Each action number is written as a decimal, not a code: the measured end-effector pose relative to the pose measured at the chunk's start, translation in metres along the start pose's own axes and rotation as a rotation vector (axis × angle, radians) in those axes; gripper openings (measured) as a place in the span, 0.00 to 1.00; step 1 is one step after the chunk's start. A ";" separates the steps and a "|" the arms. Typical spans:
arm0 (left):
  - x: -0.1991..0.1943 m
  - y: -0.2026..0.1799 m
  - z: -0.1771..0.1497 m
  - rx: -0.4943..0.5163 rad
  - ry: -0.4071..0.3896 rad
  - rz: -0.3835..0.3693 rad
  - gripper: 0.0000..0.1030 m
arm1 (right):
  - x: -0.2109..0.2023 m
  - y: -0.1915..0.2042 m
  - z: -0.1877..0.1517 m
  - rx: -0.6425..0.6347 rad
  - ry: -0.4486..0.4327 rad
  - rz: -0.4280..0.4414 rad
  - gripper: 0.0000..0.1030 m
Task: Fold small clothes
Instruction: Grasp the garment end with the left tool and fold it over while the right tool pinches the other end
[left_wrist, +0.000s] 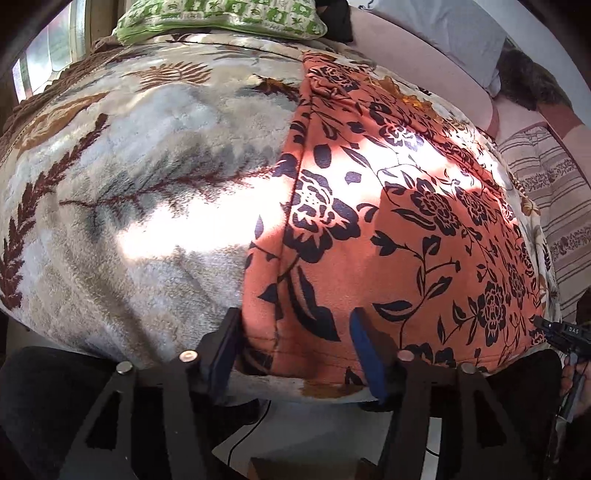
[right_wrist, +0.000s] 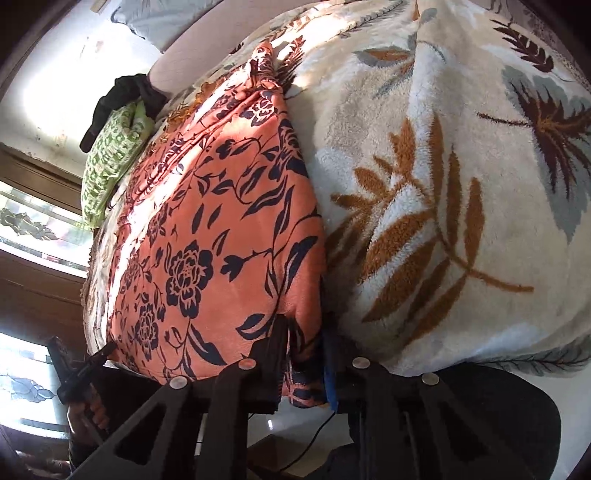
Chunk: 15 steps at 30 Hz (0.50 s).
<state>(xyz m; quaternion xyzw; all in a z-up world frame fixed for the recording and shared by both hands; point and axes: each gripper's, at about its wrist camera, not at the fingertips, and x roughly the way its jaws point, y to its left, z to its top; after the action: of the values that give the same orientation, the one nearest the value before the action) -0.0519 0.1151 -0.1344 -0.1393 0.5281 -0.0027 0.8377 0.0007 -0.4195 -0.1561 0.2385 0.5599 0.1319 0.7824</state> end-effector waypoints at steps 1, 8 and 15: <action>0.002 -0.004 0.000 0.019 0.003 0.026 0.60 | 0.003 -0.003 0.001 0.012 0.012 0.008 0.20; -0.021 0.006 0.008 -0.041 -0.042 -0.021 0.10 | -0.017 -0.001 0.003 0.059 -0.019 0.119 0.07; -0.005 0.008 0.012 -0.057 0.022 -0.025 0.10 | 0.002 -0.015 0.007 0.128 0.032 0.141 0.07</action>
<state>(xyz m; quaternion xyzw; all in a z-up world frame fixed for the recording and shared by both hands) -0.0445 0.1264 -0.1266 -0.1699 0.5354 0.0003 0.8274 0.0077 -0.4332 -0.1642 0.3248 0.5615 0.1544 0.7452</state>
